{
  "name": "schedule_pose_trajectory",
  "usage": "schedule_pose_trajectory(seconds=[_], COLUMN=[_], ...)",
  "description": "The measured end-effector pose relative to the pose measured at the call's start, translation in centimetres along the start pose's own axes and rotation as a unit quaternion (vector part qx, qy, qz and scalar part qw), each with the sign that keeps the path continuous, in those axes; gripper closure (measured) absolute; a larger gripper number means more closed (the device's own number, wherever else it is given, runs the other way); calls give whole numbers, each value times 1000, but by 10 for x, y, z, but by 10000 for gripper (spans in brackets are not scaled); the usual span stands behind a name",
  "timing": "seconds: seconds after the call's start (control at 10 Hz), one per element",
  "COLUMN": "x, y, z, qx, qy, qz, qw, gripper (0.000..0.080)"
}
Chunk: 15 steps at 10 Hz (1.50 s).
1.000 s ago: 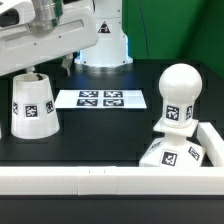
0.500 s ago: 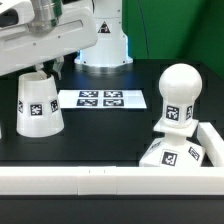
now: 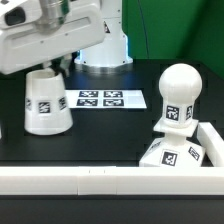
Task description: Assemble lamp
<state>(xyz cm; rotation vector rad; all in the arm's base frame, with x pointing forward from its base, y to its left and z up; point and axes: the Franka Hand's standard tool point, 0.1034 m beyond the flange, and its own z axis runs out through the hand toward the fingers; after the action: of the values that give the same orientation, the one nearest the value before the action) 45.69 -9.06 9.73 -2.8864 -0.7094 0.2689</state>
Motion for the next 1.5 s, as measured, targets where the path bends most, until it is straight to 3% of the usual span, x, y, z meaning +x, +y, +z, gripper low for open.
schedule_pose_trajectory(seconds=[0.2, 0.3, 0.4, 0.6, 0.7, 0.8, 1.2, 1.3, 1.5], x=[31, 53, 77, 109, 128, 143, 142, 136, 133], y=[-34, -49, -62, -81, -85, -84, -83, -82, -91], z=[-23, -43, -63, -89, -104, -106, -103, -108, -133], qx=[9, 9, 2, 4, 6, 6, 7, 9, 17], qy=[-9, -12, -2, -7, -11, -13, -14, -10, -4], qz=[35, 55, 64, 108, 135, 145, 140, 122, 122], qw=[999, 998, 998, 994, 991, 989, 990, 992, 992], gripper=[755, 755, 755, 755, 755, 755, 755, 755, 755])
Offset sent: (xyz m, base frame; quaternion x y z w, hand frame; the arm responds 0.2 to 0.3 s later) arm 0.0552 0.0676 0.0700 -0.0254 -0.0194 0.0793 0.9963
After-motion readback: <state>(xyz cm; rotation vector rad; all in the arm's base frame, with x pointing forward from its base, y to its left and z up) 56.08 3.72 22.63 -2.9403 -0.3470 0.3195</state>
